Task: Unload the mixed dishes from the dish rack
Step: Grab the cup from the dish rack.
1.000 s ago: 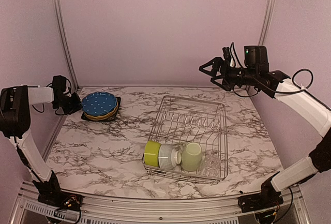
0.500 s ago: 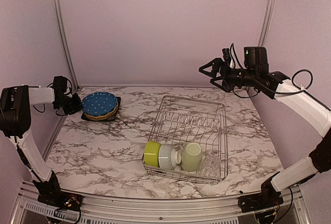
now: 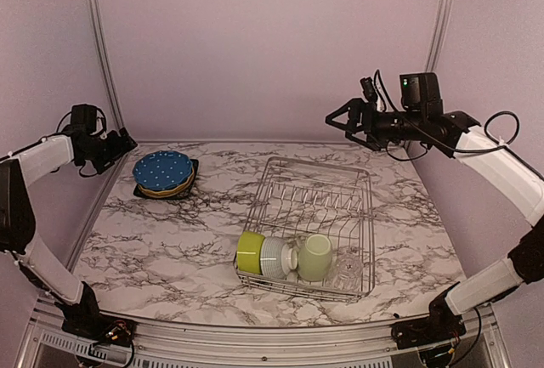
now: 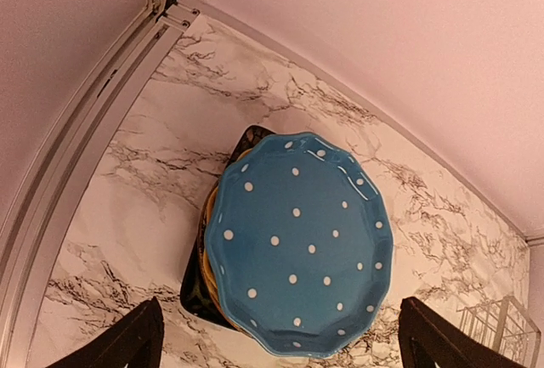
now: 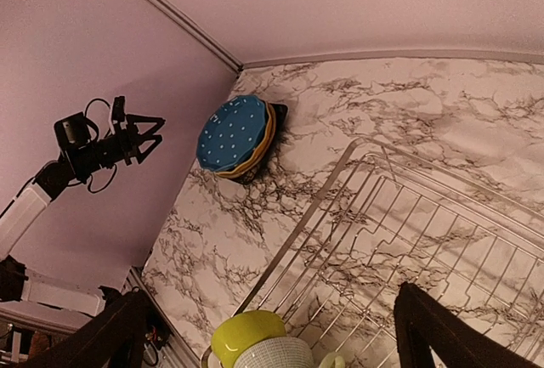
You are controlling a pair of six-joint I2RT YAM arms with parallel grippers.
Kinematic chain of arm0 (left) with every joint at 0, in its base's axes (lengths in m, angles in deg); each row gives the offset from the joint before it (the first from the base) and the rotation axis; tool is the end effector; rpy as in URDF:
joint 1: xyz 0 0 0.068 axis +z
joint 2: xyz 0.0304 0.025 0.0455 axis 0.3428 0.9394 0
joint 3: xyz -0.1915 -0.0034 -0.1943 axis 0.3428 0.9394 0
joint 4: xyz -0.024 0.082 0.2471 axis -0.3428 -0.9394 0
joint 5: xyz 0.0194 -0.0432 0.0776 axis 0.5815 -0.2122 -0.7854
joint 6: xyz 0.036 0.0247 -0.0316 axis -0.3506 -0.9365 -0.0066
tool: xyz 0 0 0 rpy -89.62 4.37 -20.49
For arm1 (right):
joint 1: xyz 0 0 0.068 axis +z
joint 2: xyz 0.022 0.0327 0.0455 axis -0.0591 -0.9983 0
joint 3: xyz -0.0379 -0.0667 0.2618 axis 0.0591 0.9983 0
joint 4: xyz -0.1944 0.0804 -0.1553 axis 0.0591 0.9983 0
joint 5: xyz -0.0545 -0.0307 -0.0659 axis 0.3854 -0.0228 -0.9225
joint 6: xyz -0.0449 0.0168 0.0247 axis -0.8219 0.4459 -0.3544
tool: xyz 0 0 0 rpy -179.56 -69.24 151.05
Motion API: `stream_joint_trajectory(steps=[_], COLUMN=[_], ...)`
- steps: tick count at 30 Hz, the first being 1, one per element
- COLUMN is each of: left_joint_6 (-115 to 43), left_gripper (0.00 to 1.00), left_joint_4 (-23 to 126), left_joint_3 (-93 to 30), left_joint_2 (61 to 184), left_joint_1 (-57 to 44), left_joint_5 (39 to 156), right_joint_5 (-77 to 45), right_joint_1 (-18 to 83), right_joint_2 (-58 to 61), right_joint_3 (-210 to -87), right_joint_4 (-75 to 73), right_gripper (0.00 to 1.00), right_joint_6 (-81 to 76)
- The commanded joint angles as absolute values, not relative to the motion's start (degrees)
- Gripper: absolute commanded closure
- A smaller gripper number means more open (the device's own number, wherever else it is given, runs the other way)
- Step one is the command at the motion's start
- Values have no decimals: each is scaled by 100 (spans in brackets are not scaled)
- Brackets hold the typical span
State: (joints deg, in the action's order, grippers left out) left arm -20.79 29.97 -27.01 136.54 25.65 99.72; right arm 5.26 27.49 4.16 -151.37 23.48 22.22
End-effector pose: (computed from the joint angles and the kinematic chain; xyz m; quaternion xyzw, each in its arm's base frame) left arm 0.3467 0.0276 0.2707 -0.2160 0.8821 -0.1554 0.3887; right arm 0.2739 0.1413 0.3863 -0.0771 0.8254 0.4277 0.3605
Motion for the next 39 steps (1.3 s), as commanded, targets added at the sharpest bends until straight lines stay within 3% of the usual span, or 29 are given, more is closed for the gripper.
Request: stream_joint_trajectory(steps=[1,11,25,39], left_joint_6=[-2232,-2203,-2118,-2087], left_gripper=[1,1,1,1], left_joint_4=[3018,3347,3154,3163], left_joint_3=[-2756,-2408,-2312,-2285], left_joint_2=[13136,12566,12507,12562], left_joint_1=[2273,1489,1400,1398], left_joint_5=[9879,9557,9288,9280], right_joint_5=[433,-183,-1677,-2615], right_joint_1=[3248,4417,6095,6214], right_joint_2=[536,735,79,-1017], right_joint_3=[-15563,-15399,-15485,-15709], right_joint_4=[3170,4471,6257,6760], right_gripper=[2,2,2,2], right_joint_6=[1500,793,695,378])
